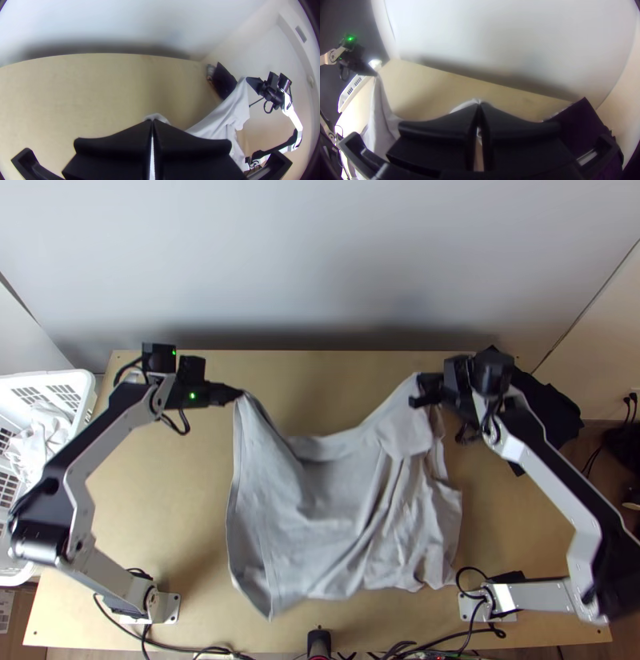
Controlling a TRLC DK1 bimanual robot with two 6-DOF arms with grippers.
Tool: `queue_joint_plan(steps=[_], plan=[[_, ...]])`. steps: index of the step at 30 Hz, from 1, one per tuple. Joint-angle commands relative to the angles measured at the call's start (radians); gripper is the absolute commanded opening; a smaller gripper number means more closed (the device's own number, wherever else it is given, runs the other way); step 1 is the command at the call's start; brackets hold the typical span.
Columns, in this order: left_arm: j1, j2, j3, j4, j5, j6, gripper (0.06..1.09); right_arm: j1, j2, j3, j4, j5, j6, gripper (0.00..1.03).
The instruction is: Fold the t-shirt
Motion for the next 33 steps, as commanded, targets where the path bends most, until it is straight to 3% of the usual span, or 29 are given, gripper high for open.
queue_joint_plan(steps=[1, 13, 17, 24, 25, 26, 27, 28, 33], plan=[[0.061, 0.178, 0.189, -0.01, -0.042, 0.004, 0.09, -0.045, 0.195, 0.192, 0.008, -0.004, -0.003, 0.03], [0.063, 0.461, 0.451, -0.038, -0.09, 0.03, 0.09, -0.045, 0.502, 0.379, 0.011, 0.008, -0.01, 0.03], [0.08, 0.54, 0.548, -0.096, -0.11, 0.025, 0.09, -0.058, 0.591, 0.477, 0.01, 0.062, 0.0, 0.03], [0.101, 0.557, 0.565, -0.133, -0.119, 0.036, 0.09, -0.085, 0.644, 0.586, -0.082, 0.094, 0.009, 0.07], [0.101, 0.556, 0.563, -0.134, -0.119, 0.038, 0.09, -0.091, 0.638, 0.592, -0.091, 0.094, 0.013, 0.12], [0.101, 0.554, 0.562, -0.137, -0.119, 0.039, 0.09, -0.098, 0.629, 0.597, -0.108, 0.094, 0.021, 0.37], [0.1, 0.553, 0.559, -0.139, -0.119, 0.041, 0.09, -0.105, 0.617, 0.602, -0.125, 0.094, 0.032, 0.73], [0.098, 0.55, 0.556, -0.139, -0.119, 0.042, 0.09, -0.113, 0.603, 0.609, -0.148, 0.094, 0.046, 0.99], [0.089, 0.54, 0.539, -0.143, -0.119, 0.05, 0.09, -0.147, 0.491, 0.637, -0.289, 0.091, 0.069, 0.98]])
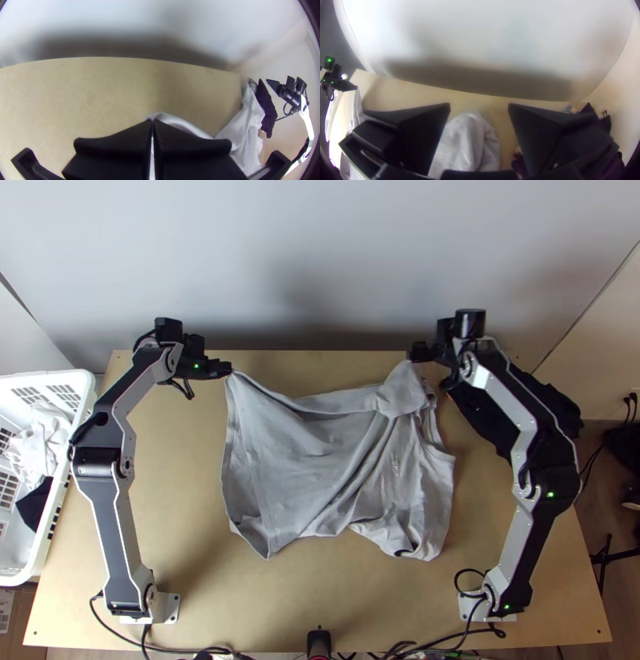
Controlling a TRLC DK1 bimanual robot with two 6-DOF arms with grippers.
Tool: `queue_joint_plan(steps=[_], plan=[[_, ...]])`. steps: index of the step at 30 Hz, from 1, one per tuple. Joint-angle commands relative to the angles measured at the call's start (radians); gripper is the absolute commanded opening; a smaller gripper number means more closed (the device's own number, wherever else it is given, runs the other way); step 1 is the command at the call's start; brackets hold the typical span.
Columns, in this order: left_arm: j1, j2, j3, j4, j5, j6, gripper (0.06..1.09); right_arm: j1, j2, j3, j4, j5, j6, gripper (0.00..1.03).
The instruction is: Fold the t-shirt
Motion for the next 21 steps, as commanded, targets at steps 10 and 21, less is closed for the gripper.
queue_joint_plan(steps=[10, 21], plan=[[-0.024, -0.009, -0.009, -0.008, 0.002, 0.028, 0.09, -0.051, -0.192, -0.004, -0.611, -0.092, 0.114, 0.98], [-0.031, -0.025, -0.006, -0.01, 0.002, 0.029, 0.09, 0.01, -0.117, -0.063, -0.596, -0.199, 0.149, 0.84]])
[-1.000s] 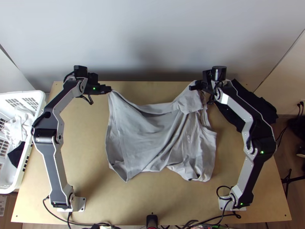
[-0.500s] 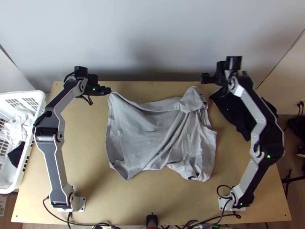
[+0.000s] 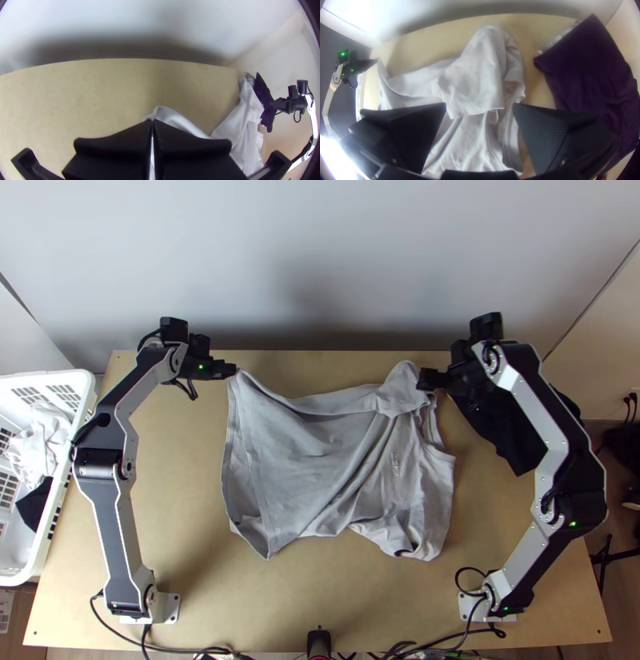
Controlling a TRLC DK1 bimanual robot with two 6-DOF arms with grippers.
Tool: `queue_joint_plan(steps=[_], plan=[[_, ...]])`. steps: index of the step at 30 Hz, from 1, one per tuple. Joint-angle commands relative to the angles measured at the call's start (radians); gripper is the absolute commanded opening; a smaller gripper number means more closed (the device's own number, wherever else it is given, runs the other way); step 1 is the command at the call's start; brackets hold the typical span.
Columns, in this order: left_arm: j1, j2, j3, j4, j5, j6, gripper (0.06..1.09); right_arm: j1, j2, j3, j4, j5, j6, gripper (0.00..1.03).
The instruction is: Fold the t-shirt
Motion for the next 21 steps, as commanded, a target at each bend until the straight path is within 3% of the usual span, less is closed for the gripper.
queue_joint_plan(steps=[1, 3, 21], plan=[[-0.003, -0.011, 0.001, -0.004, 0.002, 0.002, 0.09, 0.031, 0.061, -0.007, -0.007, -0.045, 0.019, 0.8], [0.0, -0.016, -0.002, -0.005, 0.002, 0.002, 0.09, 0.041, 0.084, 0.001, 0.016, -0.046, 0.024, 0.75], [0.031, -0.118, -0.055, -0.036, 0.011, 0.004, 0.09, 0.006, 0.159, 0.063, 0.037, -0.048, 0.03, 0.75]])
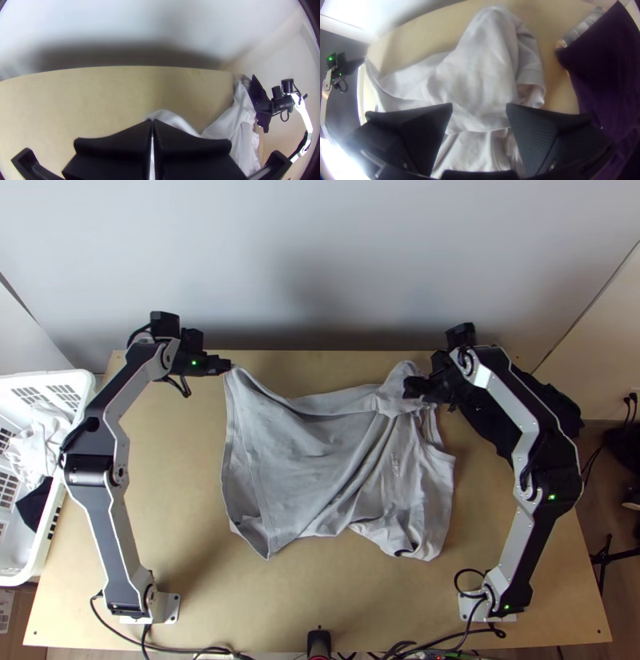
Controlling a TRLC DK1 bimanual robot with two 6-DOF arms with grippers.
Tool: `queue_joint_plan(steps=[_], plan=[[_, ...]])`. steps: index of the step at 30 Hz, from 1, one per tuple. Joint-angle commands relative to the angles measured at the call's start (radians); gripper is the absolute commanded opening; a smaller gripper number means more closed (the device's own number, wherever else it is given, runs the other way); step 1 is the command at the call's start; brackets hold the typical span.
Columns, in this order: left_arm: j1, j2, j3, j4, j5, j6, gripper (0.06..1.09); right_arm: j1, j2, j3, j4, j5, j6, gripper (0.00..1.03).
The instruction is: Fold the t-shirt
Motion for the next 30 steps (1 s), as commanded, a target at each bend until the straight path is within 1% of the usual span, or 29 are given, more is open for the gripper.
queue_joint_plan(steps=[1, 6, 14, 15, 16, 17, 18, 19, 24, 28, 30], plan=[[0.018, -0.05, -0.042, -0.006, 0.008, 0.002, 0.09, -0.025, -0.006, 0.017, -0.001, -0.002, 0.001, 0.75], [0.021, -0.06, -0.057, -0.006, 0.011, 0.002, 0.09, -0.034, -0.015, 0.003, -0.009, -0.001, 0.0, 0.75], [0.02, -0.08, -0.06, -0.006, 0.011, -0.006, 0.09, -0.029, 0.033, -0.017, -0.001, -0.002, 0.001, 0.75], [0.021, -0.082, -0.062, -0.006, 0.011, -0.006, 0.09, -0.026, 0.039, -0.017, 0.002, -0.002, 0.001, 0.68], [0.021, -0.085, -0.062, -0.006, 0.011, -0.006, 0.09, -0.022, 0.04, -0.017, 0.01, -0.002, 0.001, 0.53], [0.023, -0.086, -0.062, -0.006, 0.011, -0.006, 0.09, -0.02, 0.042, -0.017, 0.019, -0.002, 0.004, 0.33], [0.024, -0.088, -0.062, -0.006, 0.011, -0.006, 0.09, -0.016, 0.04, -0.015, 0.033, -0.002, 0.009, 0.06], [0.026, -0.09, -0.063, -0.006, 0.011, -0.004, 0.09, -0.011, 0.037, -0.012, 0.039, -0.002, 0.012, 0.03], [0.027, -0.1, -0.069, -0.009, 0.011, -0.001, 0.09, 0.021, -0.009, 0.034, 0.051, -0.001, 0.009, 0.03], [0.027, -0.109, -0.083, -0.009, 0.012, -0.004, 0.09, 0.03, -0.079, 0.05, 0.186, -0.001, 0.01, 0.03], [0.026, -0.114, -0.088, -0.007, 0.017, -0.009, 0.09, 0.035, -0.079, 0.087, 0.229, -0.001, 0.01, 0.03]])
